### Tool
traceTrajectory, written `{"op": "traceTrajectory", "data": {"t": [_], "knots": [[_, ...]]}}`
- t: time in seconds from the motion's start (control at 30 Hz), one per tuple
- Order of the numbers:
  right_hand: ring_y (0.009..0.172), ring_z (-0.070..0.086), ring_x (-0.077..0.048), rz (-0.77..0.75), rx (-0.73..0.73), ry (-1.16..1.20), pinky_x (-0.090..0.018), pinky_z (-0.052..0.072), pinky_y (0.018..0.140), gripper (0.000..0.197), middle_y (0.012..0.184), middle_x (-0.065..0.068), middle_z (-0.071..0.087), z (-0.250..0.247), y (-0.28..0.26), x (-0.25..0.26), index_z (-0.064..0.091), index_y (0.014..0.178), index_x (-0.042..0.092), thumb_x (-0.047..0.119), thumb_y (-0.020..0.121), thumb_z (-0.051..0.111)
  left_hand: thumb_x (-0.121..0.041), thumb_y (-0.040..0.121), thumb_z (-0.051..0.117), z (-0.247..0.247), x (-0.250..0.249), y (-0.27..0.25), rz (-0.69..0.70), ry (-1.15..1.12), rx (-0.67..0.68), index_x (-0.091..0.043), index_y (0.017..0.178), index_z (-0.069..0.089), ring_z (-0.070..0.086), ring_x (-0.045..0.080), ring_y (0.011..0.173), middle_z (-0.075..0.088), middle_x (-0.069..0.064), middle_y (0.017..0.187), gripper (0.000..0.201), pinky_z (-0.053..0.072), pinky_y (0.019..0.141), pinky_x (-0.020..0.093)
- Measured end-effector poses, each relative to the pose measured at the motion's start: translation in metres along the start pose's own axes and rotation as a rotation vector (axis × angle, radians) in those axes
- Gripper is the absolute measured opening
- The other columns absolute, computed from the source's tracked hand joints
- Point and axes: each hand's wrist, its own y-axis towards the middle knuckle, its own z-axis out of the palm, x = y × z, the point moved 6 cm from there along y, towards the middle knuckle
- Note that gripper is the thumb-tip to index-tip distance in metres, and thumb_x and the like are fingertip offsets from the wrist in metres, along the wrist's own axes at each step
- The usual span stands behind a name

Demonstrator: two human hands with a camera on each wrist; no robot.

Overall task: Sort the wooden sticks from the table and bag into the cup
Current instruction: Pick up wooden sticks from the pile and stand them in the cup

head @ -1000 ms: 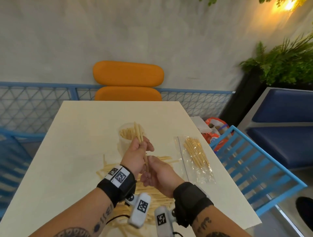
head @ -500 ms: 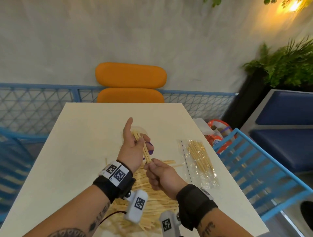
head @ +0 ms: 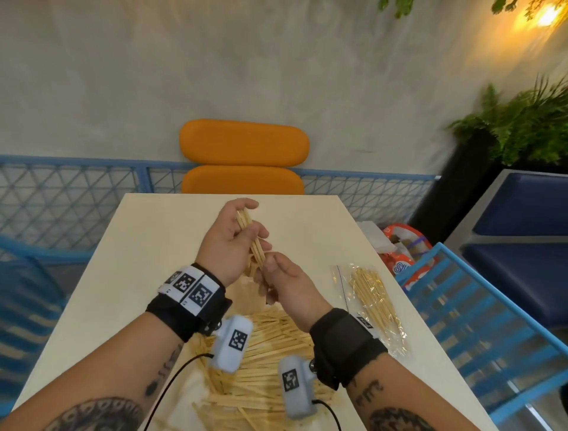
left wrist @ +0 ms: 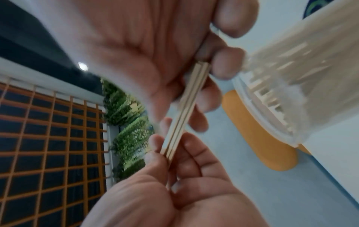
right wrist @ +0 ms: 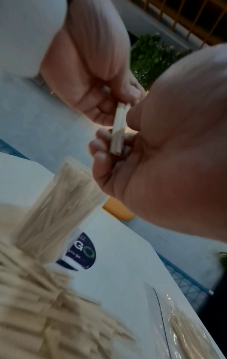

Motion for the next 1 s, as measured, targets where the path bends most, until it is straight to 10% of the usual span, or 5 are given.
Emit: {"op": "traceTrajectory", "data": {"t": [0.4, 0.6, 0.67, 0.77, 1.0], "knots": [[0.142, 0.032, -0.009, -0.038, -0.118, -0.624, -0.027, 0.028, 0.117, 0.053, 0.156, 0.007, 0.035, -0.024, 0.028, -0.029, 0.038, 0.150, 0.023, 0.023, 0.100, 0.056, -0.014, 0.103, 0.043, -0.018, 0.023, 0.020, 0.070, 0.296, -0.139, -0.045, 0.109, 0.048, 0.072, 0.006, 0.080, 0.072, -0.008, 0.081, 0.032, 0.056, 0.075, 0.035], [0.147, 0.027, -0.011, -0.033, -0.109, -0.666, -0.027, 0.023, 0.120, 0.053, 0.160, 0.005, 0.031, -0.022, 0.029, -0.032, 0.035, 0.153, 0.020, 0.027, 0.103, 0.050, -0.019, 0.104, 0.040, 0.004, 0.065, 0.004, 0.028, 0.585, 0.113, -0.040, 0.112, 0.042, 0.061, 0.001, 0.068, 0.069, -0.011, 0.080, 0.022, 0.047, 0.089, 0.029], [0.147, 0.025, -0.010, -0.040, -0.098, -0.688, -0.021, 0.020, 0.117, 0.054, 0.161, 0.006, 0.030, -0.022, 0.028, -0.033, 0.033, 0.154, 0.021, 0.028, 0.103, 0.050, -0.020, 0.105, 0.035, 0.009, 0.076, -0.004, 0.055, 0.700, 0.168, -0.036, 0.106, 0.044, 0.062, -0.001, 0.078, 0.067, -0.014, 0.082, 0.019, 0.016, 0.122, 0.043], [0.147, 0.024, -0.008, -0.038, -0.120, -0.647, -0.019, 0.018, 0.116, 0.054, 0.161, 0.008, 0.029, -0.028, 0.025, -0.036, 0.035, 0.153, 0.022, 0.025, 0.102, 0.052, -0.026, 0.105, 0.030, 0.012, 0.089, -0.012, 0.053, 0.825, 0.197, -0.036, 0.098, 0.050, 0.055, 0.003, 0.101, 0.062, -0.019, 0.090, 0.023, -0.014, 0.121, 0.050], [0.134, 0.043, -0.014, 0.089, -0.340, -0.569, -0.033, 0.036, 0.115, 0.042, 0.141, 0.009, 0.043, -0.070, -0.002, -0.057, 0.048, 0.142, 0.021, 0.008, 0.101, 0.045, -0.048, 0.096, 0.031, 0.009, 0.087, -0.013, 0.108, 0.636, 0.238, -0.031, 0.102, 0.067, 0.053, 0.009, 0.119, 0.064, -0.022, 0.110, 0.041, 0.000, 0.124, 0.045]]}}
